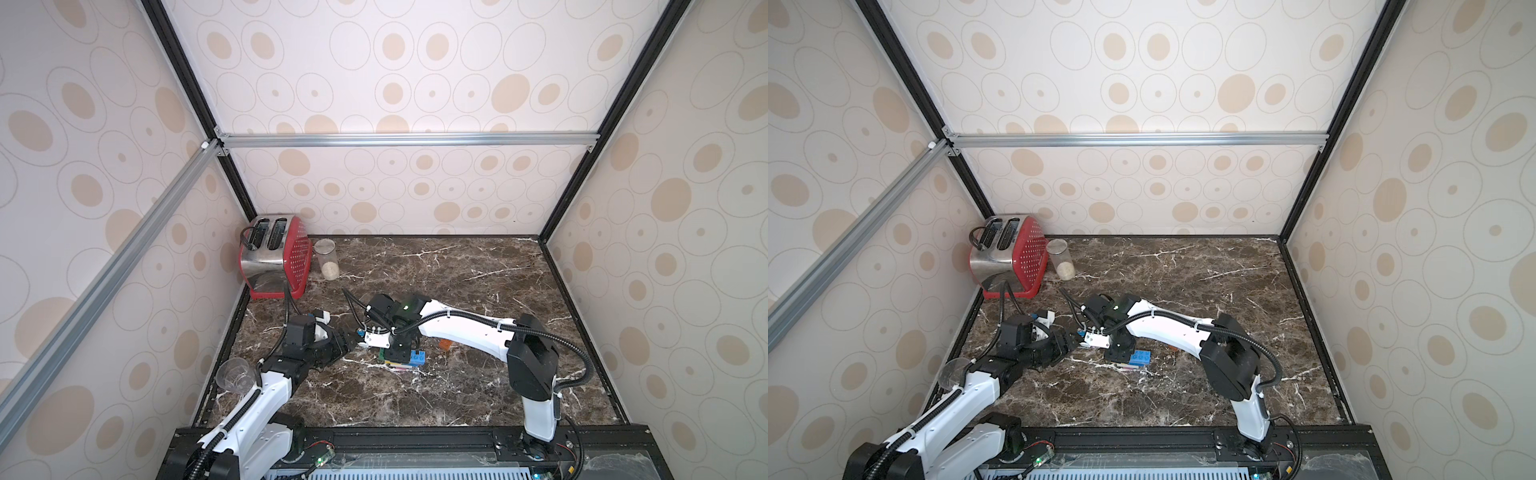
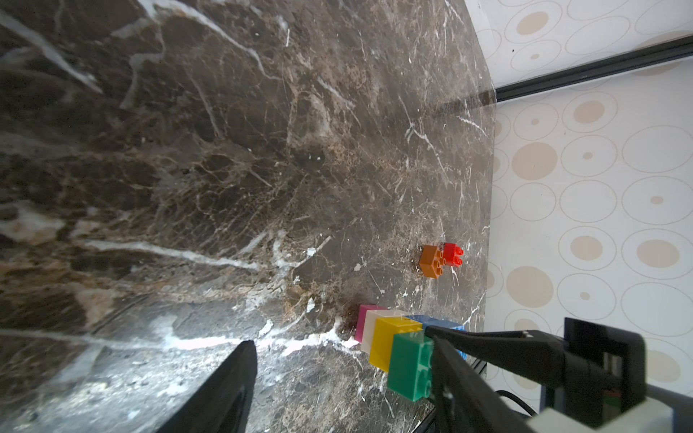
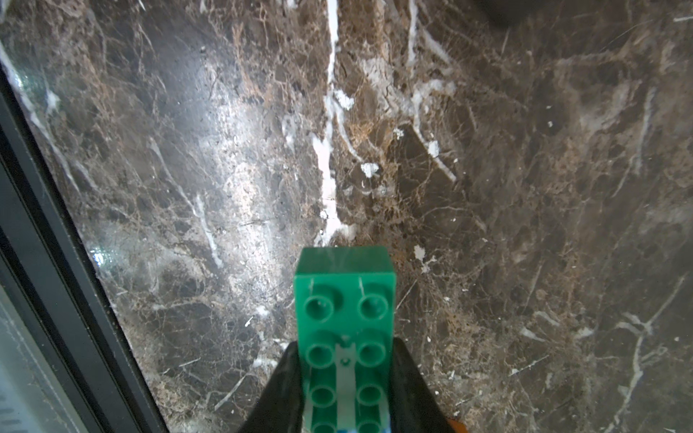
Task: Assemble a heart with lego
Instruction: Assemble the lego brick with the lego brick.
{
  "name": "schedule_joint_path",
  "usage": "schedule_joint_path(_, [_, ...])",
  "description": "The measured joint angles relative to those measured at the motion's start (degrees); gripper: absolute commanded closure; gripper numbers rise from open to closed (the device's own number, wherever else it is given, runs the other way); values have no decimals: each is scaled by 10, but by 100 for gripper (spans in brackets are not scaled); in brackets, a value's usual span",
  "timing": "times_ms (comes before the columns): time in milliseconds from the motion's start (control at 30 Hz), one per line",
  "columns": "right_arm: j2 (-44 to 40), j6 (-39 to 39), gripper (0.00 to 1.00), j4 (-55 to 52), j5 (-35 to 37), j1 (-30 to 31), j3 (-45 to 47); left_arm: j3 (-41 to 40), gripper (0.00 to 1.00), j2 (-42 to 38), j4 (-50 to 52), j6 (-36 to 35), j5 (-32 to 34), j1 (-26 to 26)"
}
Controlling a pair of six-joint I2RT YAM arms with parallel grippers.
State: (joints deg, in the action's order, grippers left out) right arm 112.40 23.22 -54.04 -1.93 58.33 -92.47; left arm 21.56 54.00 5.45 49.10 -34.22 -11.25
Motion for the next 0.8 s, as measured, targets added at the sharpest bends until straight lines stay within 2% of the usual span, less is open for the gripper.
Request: schedule_joint_path(800, [10,0,81,12,13,2,5,0,26,0,1,0,0,0])
